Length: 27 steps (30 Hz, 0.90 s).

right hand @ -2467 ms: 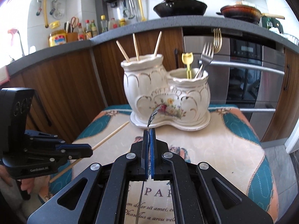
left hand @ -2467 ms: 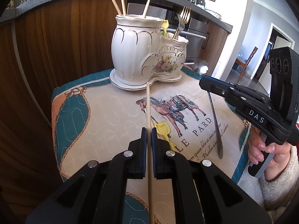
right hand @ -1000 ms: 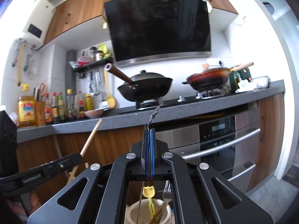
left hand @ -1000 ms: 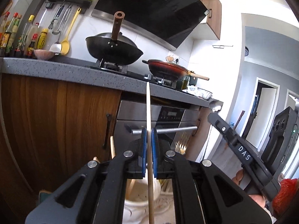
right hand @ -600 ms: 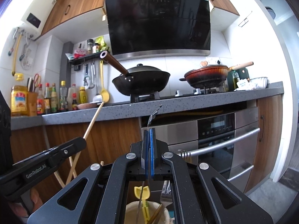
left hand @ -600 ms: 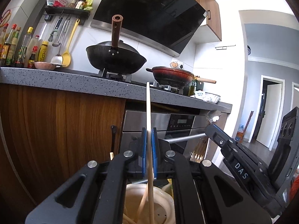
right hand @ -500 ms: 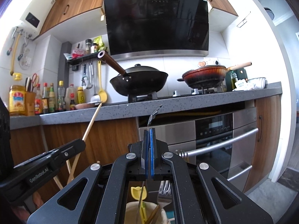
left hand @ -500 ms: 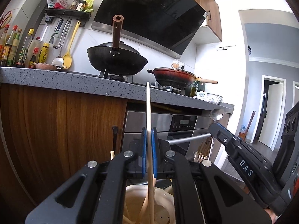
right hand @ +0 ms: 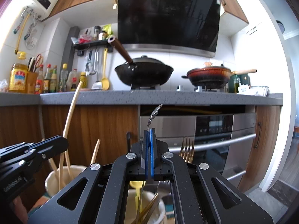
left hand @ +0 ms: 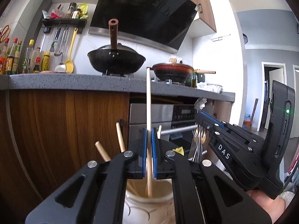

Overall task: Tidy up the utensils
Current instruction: 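Lower chopstick into larger cup with left while right lowers spoon into smaller cup, then open both tools and withdraw them from the holder back over the mat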

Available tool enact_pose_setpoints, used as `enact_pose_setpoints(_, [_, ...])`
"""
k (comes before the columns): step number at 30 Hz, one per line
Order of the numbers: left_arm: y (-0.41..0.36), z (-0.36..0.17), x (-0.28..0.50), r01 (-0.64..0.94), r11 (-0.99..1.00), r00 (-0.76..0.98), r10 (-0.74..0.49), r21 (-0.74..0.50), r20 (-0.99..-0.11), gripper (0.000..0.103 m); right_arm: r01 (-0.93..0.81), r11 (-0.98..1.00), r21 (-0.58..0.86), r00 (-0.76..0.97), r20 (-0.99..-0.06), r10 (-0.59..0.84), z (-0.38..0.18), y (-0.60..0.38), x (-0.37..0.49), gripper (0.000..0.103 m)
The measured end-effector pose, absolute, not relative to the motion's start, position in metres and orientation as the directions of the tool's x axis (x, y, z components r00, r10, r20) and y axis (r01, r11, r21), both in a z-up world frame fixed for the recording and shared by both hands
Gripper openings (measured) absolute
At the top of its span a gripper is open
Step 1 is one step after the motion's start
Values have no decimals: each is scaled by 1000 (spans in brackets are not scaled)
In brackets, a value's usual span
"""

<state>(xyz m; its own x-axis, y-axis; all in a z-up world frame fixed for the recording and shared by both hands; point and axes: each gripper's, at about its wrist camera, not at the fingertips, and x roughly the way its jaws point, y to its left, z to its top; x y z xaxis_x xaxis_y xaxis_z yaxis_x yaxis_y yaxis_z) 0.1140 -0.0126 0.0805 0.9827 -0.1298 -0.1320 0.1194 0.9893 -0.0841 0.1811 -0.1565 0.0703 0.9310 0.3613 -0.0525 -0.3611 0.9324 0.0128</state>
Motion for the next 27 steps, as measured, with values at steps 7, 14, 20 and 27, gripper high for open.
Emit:
enact_pose_setpoints(7, [-3, 71, 111, 156, 980, 956, -182, -127, -231, 5, -418, 908, 11, 900, -131, 416, 55, -159, 172, 3])
enact_pose_setpoints(14, [-4, 61, 119, 188, 974, 925, -220, -130, -310, 5, -470, 882, 40, 861, -200, 468, 44, -156, 176, 3])
enact_pose_setpoints(20, [-7, 56, 118, 200, 972, 918, -229, -121, -322, 16, -473, 878, 69, 846, -242, 474, 37, -154, 183, 3])
enact_pose_setpoints(27, [-7, 58, 117, 200, 972, 922, -230, -125, -313, 22, -461, 882, 98, 845, -257, 470, 35, -158, 187, 4])
